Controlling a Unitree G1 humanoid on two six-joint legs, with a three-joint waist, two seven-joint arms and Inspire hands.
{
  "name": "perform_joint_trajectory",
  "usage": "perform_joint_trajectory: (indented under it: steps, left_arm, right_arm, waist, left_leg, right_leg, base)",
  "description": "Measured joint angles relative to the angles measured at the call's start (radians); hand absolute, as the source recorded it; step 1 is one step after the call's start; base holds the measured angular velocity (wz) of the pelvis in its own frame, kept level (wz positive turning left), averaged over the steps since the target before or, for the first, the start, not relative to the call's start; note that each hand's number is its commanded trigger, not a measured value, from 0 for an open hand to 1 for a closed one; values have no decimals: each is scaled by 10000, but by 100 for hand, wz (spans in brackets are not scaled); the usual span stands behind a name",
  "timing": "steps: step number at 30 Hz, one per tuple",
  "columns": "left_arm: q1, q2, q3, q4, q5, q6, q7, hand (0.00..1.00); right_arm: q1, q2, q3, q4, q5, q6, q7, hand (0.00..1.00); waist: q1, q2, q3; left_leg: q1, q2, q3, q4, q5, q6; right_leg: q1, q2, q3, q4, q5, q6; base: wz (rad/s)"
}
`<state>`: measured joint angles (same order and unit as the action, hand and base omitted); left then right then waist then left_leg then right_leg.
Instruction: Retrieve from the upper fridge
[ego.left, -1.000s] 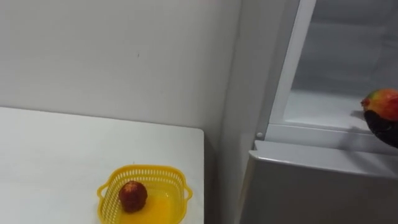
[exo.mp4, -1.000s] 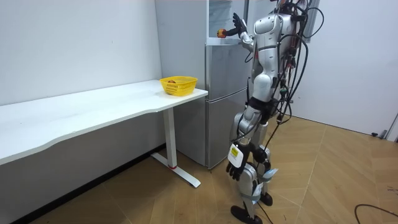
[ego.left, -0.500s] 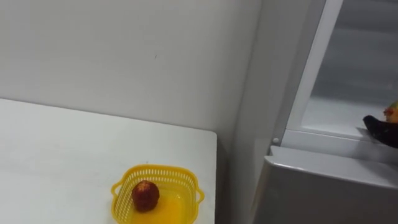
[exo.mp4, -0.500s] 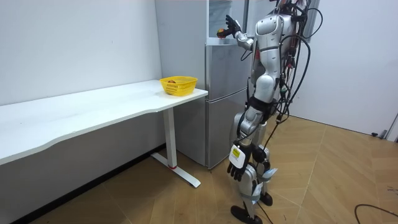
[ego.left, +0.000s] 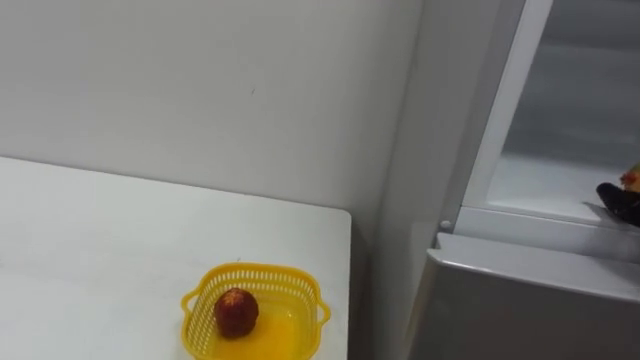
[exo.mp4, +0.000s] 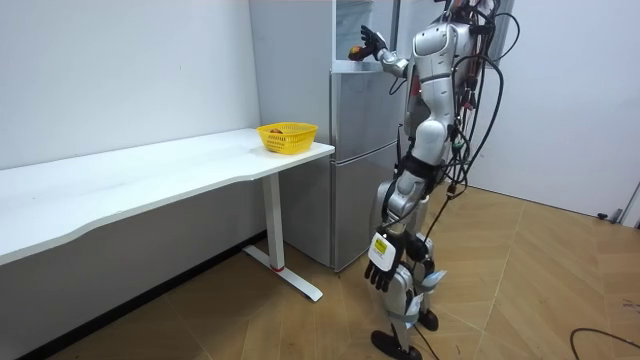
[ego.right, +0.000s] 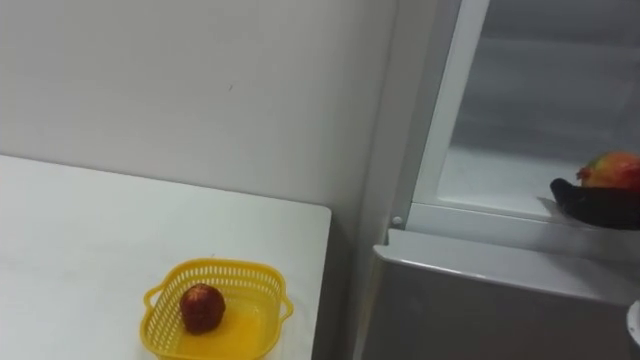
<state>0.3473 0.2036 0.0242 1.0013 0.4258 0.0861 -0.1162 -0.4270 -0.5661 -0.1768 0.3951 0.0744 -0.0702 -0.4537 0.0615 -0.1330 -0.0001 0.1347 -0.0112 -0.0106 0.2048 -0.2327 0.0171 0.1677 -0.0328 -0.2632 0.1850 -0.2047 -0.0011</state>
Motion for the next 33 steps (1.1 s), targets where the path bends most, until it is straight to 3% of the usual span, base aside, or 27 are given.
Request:
perform_joint_trajectory:
  steps: [8,20,22,23,27,33]
  left_arm:
    - [41,56,368,-54,55,11,25,0]
    - [222,106,509,-103,72,249,-245,0]
    - [207,119,520,-113,74,324,-273,0]
    - [178,152,532,-120,75,359,-302,0]
    - [206,265,634,-142,74,393,-306,0]
    - [184,428,618,-87,47,399,-234,0]
  right_arm:
    - [-377,-275,0,1132,595,70,684,0]
    - [-650,-466,-5,1992,1022,184,1959,0]
    - [-651,-509,2,2114,1265,195,2120,22]
    - [-651,-645,57,2218,1402,207,2245,100]
    - [-653,-1060,404,2483,1701,309,2638,100]
    - [-970,-1171,791,3316,1701,304,3045,100]
  waist:
    - [-18,-83,-54]
    - [-79,-134,-39]
    - [-38,-148,-43]
    - [-14,-170,-43]
    - [42,-238,-47]
    - [140,-312,-1]
  left_leg:
    - [-50,-1,-124,8,7,3]
    - [-50,-14,-211,7,7,-2]
    - [-35,-14,-210,9,7,-2]
    - [-35,-13,-210,9,7,-2]
    - [-15,-13,-207,20,8,-2]
    - [170,-7,-209,-32,0,-4]
  right_leg:
    - [-44,-12,-115,12,1,0]
    - [78,-11,-142,6,-1,0]
    - [83,-11,-143,8,-1,-1]
    - [79,-12,-143,5,-1,-1]
    - [98,-10,-138,5,0,-2]
    - [221,-4,-140,-9,1,-3]
  base:
    - [2]
    - [1]
    - [0]
    - [0]
    - [0]
    - [0]
